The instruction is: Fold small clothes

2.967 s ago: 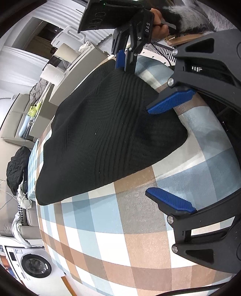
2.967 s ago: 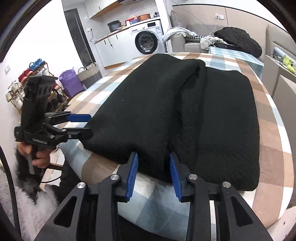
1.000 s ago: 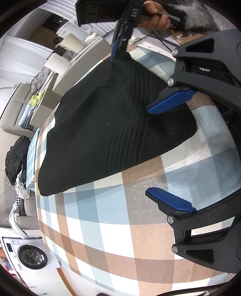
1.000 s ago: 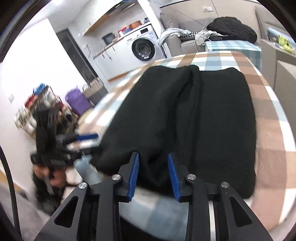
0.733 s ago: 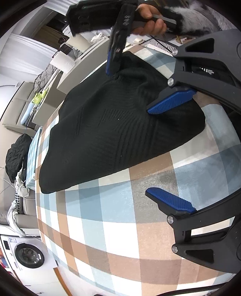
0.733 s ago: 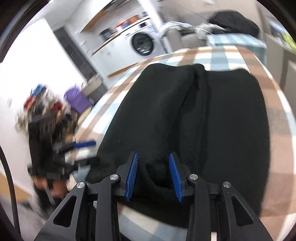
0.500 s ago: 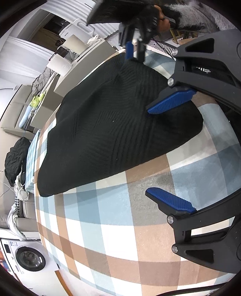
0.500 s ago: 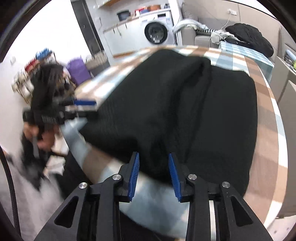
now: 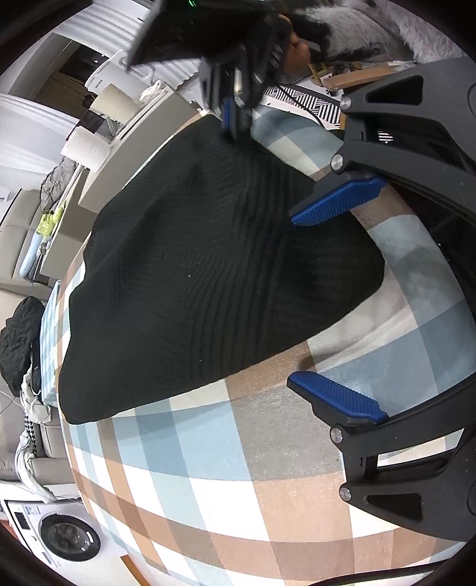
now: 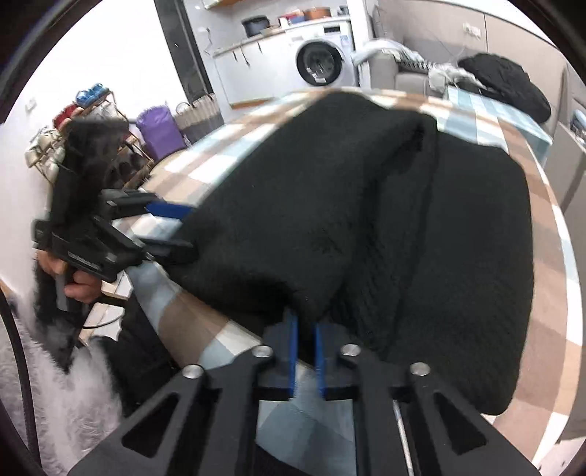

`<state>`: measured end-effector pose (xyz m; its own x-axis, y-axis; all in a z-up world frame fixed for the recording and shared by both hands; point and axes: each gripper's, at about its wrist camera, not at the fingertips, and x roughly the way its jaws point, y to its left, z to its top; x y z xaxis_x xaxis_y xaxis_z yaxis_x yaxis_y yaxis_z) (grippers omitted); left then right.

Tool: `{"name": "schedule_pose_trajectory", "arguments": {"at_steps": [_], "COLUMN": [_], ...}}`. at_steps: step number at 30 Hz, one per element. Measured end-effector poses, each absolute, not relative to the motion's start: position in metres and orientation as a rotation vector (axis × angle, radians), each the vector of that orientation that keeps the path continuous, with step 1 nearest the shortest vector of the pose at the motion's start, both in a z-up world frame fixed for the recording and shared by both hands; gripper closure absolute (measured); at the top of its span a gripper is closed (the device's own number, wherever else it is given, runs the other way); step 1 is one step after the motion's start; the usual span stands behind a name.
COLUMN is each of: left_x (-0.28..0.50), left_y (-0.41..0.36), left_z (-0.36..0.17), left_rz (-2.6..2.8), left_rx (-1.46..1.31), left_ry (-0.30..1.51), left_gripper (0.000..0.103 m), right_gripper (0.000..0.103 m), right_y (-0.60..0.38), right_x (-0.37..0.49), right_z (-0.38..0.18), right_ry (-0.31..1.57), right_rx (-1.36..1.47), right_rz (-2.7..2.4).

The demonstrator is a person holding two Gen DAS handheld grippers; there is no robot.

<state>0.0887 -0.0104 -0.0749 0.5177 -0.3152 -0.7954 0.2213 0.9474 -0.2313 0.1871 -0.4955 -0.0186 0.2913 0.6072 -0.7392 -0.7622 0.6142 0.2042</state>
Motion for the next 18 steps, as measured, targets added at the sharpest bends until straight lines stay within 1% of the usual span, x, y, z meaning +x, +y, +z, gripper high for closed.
{"name": "schedule_pose_trajectory", "arguments": {"at_steps": [2, 6, 8, 11, 12, 14, 17, 18], "left_x": [0.088, 0.086, 0.083, 0.079, 0.078, 0.078, 0.083, 0.085], "left_y": [-0.007, 0.000, 0.000, 0.003, 0.002, 0.000, -0.007, -0.010], "left_z": [-0.075, -0.076, -0.076, -0.072, -0.069, -0.065, -0.058, -0.056], "left_rz": [-0.325, -0.321, -0.315, -0.314, -0.316, -0.322, -0.330, -0.327], "left_rx": [-0.117, -0.116, -0.097, -0.099, -0.097, -0.104, -0.109, -0.109], "left_ry": [0.976, 0.977, 0.986, 0.978, 0.970, 0.957, 0.935, 0.930], "left_gripper": [0.022, 0.021, 0.021, 0.021, 0.021, 0.021, 0.021, 0.021], "right_gripper": [0.098, 0.098, 0.098, 0.092, 0.086, 0.081, 0.081, 0.084], "right_y": [-0.503, -0.506, -0.508, -0.511, -0.511, -0.508, -0.501, -0.501], "right_x": [0.182, 0.187, 0.187, 0.183, 0.181, 0.180, 0.181, 0.181], "right_z": [-0.010, -0.030, -0.027, -0.018, -0.016, -0.018, -0.027, -0.028], "right_ry": [0.850, 0.944, 0.944, 0.894, 0.881, 0.874, 0.891, 0.895], "right_rx": [-0.183, -0.208, -0.205, -0.176, -0.163, -0.165, -0.174, -0.184], "right_rz": [0.937, 0.895, 0.884, 0.905, 0.922, 0.922, 0.930, 0.928]}}
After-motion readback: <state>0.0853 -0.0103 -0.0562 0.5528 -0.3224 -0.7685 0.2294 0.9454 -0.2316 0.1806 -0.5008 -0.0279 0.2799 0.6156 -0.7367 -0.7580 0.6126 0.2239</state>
